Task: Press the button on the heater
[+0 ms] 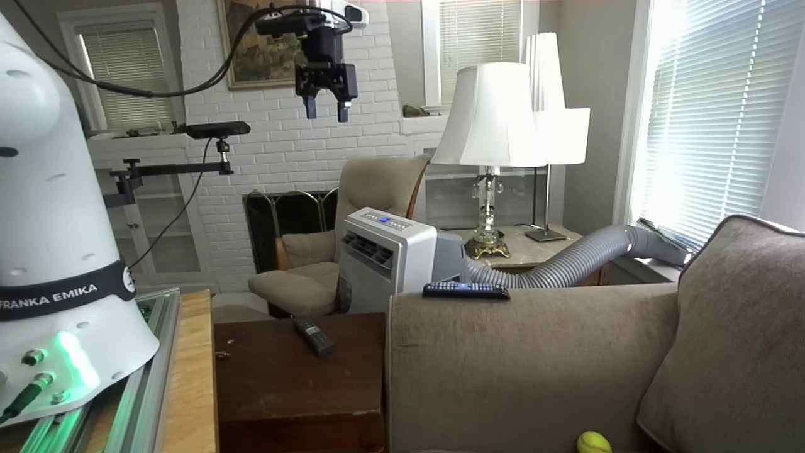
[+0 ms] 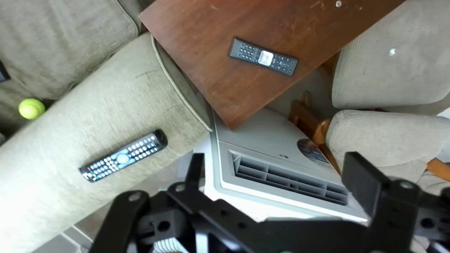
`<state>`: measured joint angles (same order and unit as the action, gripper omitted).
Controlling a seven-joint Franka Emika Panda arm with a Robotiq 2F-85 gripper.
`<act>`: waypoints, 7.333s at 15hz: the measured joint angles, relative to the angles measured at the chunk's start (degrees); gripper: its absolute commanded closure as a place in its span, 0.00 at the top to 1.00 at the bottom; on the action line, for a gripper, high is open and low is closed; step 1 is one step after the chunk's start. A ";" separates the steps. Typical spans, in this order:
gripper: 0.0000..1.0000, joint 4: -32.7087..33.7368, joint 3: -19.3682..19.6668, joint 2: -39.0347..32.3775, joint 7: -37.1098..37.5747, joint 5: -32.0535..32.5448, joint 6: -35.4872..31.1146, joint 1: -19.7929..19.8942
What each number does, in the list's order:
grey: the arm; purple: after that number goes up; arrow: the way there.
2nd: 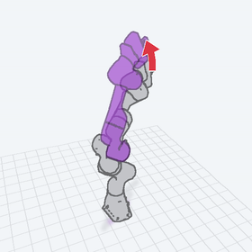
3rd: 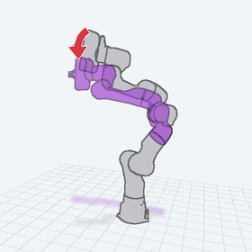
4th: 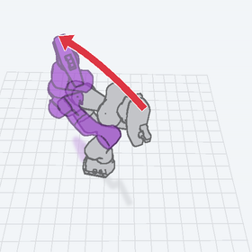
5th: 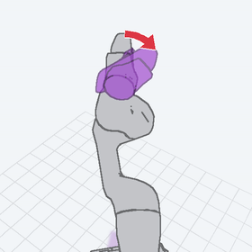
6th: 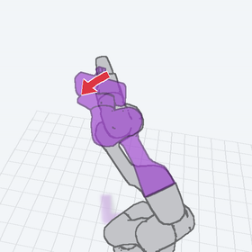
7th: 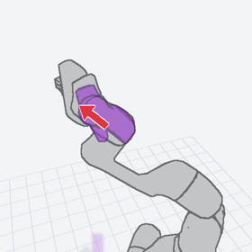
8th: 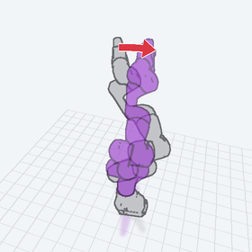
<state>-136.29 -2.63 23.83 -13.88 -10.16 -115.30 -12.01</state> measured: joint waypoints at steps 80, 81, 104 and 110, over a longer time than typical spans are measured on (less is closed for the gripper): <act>0.00 100.72 6.46 -99.65 27.35 21.54 -21.37 -34.00; 0.00 101.07 6.78 -99.91 27.61 21.54 -21.38 -34.02; 0.00 110.16 9.01 -107.08 27.80 21.50 -20.85 -34.00; 0.00 110.94 9.03 -107.54 27.80 21.50 -21.79 -33.99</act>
<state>-25.34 6.40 -83.71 13.92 11.35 -137.10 -46.00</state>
